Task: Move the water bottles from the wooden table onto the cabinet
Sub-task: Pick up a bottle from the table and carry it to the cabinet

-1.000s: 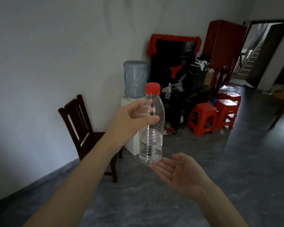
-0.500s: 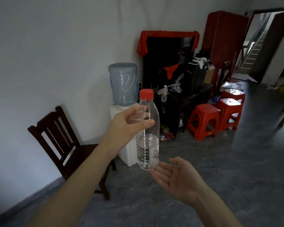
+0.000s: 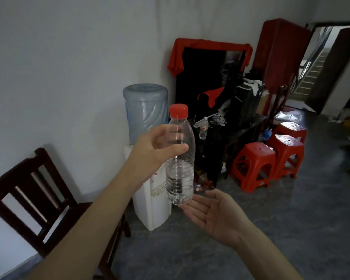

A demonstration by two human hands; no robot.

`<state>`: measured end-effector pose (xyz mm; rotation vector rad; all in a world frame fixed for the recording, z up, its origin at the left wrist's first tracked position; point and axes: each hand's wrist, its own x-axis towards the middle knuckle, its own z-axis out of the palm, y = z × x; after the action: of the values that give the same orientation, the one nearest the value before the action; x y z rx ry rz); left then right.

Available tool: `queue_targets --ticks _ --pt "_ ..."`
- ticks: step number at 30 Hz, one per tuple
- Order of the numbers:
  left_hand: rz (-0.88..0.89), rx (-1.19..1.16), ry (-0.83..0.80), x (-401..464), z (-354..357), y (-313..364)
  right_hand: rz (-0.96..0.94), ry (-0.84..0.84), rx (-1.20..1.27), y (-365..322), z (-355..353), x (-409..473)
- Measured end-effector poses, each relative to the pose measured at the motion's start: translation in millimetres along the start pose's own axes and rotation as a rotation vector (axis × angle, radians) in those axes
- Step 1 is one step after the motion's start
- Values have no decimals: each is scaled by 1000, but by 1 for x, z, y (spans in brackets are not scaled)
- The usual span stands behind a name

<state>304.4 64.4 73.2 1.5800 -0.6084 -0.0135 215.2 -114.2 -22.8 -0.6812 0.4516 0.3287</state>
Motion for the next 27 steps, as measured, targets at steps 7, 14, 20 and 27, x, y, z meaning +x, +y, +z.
queue_targets --ticks 7,14,20,27 --pt "-14 3 10 80 -14 -51 4 74 22 -49 1 78" --pt "-16 91 22 140 -17 -92 58 91 31 -90 -4 151" --pt "-35 151 12 206 3 -127 121 76 38 -143 -24 212" --pt "-46 167 15 312 53 -163 142 81 27 -244 -55 275"
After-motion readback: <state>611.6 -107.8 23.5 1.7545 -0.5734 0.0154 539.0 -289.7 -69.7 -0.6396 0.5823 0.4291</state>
